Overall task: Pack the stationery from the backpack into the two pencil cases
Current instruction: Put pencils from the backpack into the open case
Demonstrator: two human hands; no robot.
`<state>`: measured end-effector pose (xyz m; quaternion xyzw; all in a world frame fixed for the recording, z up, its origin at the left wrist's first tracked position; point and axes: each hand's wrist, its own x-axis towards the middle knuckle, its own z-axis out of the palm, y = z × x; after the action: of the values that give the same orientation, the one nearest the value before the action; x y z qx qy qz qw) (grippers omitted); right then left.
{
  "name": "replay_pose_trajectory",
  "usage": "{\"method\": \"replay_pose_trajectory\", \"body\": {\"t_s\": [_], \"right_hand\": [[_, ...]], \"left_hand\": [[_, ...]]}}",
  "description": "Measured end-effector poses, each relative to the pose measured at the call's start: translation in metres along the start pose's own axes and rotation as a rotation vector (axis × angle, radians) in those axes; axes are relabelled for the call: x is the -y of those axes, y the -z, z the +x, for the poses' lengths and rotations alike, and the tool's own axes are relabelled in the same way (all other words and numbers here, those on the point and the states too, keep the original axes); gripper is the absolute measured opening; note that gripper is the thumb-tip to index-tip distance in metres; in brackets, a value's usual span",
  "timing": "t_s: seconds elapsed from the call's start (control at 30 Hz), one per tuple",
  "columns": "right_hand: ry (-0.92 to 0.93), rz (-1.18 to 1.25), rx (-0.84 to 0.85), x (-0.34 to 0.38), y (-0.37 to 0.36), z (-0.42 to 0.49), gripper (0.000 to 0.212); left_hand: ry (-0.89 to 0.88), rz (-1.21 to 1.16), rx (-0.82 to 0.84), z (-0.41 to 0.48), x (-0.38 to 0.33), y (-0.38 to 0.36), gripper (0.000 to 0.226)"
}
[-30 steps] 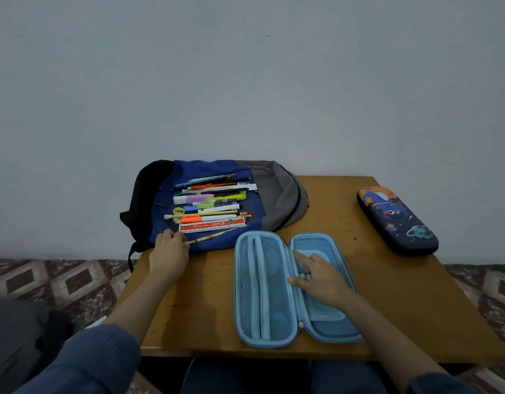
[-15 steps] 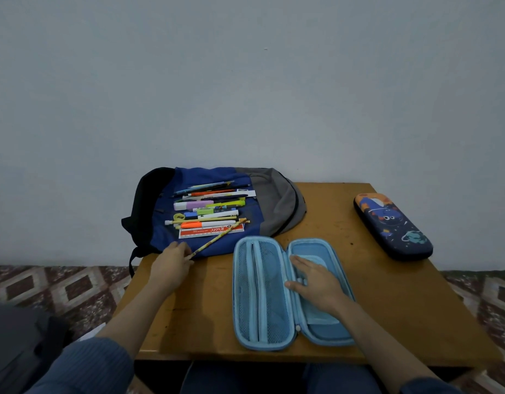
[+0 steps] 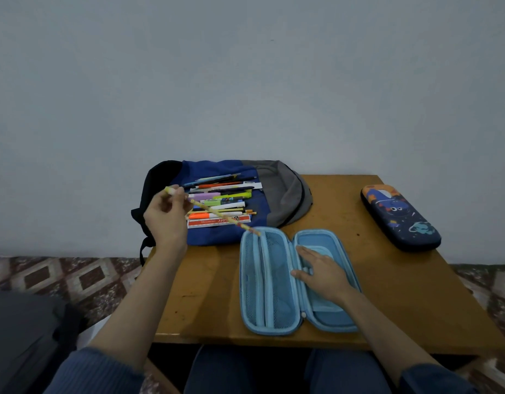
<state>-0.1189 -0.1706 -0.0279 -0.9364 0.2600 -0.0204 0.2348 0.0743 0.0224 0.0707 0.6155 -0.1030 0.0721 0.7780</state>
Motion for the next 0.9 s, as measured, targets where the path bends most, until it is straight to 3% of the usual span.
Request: {"method": "replay_pose_trajectory", "body": {"t_s": [0.23, 0.47, 0.67, 0.77, 0.9], "right_hand": [[-0.013, 0.009, 0.006, 0.001, 0.001, 0.000, 0.068], [-0.003, 0.010, -0.001, 0.001, 0.001, -0.001, 0.068], [-0.002, -0.022, 0.007, 0.001, 0.000, 0.000, 0.068], [-0.013, -0.023, 0.015, 0.001, -0.001, 0.001, 0.068], [-0.018, -0.024, 0.019, 0.001, -0.001, 0.000, 0.068]], "left_hand": [[-0.082, 0.415, 0.204, -0.012, 0.023, 0.006, 0.017], [0.280, 0.295, 0.261, -0.024, 0.052, 0.005, 0.012], [0.370, 0.274, 0.394, -0.050, 0.054, -0.022, 0.023], [0.276, 0.459, 0.476, -0.060, 0.057, -0.038, 0.023], [0.014, 0.971, 0.669, -0.060, 0.057, -0.042, 0.034]]}}
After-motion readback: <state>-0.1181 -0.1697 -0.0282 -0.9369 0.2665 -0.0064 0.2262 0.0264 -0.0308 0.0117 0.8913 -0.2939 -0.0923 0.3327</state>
